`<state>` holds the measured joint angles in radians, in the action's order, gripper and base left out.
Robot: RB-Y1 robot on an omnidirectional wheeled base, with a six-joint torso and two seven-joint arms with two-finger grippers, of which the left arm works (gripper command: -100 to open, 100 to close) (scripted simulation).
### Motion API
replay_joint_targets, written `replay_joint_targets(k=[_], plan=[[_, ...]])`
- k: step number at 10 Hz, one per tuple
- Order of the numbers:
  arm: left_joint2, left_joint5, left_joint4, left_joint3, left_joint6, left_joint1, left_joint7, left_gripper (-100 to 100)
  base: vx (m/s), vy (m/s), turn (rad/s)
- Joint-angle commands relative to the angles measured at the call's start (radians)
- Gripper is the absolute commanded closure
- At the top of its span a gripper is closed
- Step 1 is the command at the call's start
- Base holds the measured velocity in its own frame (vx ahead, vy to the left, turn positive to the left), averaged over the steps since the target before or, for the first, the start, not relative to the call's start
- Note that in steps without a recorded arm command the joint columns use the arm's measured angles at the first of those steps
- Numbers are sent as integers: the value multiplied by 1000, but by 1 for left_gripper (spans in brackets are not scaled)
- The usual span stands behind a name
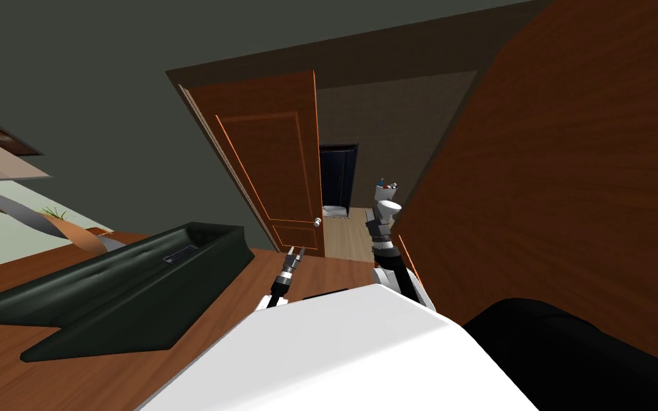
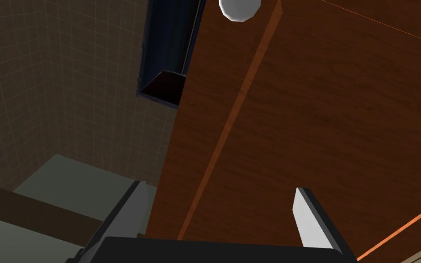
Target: Pull the door open
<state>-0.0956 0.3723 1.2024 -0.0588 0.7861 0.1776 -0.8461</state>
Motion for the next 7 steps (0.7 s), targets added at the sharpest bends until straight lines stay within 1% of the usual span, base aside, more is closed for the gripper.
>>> replay_joint_targets(k=[1,2,4,7], plan=[[2,11,-18,-3,-1,-6,-29,-100,95,-46,44],[4,23,-52,-4,3,-18,-63,-100,134,-58,78],[6,35,-85,-5,8,-30,-96,-100,135,-52,65],[9,51,-129,-6,14,-45,-140,-100,91,-35,53]])
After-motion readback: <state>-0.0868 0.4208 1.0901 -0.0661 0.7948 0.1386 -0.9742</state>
